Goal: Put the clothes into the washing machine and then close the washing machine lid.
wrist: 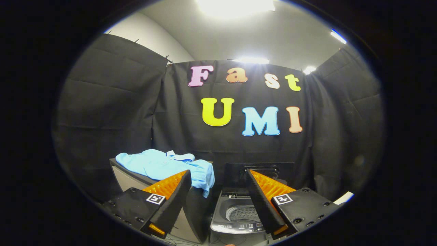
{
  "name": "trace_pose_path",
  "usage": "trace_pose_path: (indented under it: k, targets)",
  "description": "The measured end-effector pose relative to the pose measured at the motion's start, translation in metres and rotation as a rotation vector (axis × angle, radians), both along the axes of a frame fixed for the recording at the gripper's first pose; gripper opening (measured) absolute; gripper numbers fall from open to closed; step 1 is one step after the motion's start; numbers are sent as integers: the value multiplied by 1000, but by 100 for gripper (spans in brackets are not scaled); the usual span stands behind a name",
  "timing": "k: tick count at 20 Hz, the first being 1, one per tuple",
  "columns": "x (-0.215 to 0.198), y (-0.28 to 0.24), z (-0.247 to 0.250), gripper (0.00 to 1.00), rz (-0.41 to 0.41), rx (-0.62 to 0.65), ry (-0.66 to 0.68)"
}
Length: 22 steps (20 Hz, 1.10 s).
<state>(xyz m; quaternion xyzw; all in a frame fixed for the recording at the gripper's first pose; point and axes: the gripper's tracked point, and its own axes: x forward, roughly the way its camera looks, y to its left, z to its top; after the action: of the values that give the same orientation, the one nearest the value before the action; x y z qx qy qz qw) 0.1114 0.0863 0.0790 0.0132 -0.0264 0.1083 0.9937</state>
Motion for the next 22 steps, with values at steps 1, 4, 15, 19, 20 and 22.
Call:
trace_pose_path:
  k: [1, 4, 15, 19, 20, 22]
  targets:
    - [6, 4, 5, 99, 8, -2, -2]
    - [23, 26, 14, 99, 63, 14, 14]
    - [68, 85, 24, 99, 195, -17, 78]
    - [83, 109, 15, 99, 242, -43, 134]
    - [86, 114, 13, 99, 252, -51, 144]
    - [91, 127, 10, 99, 276, -64, 159]
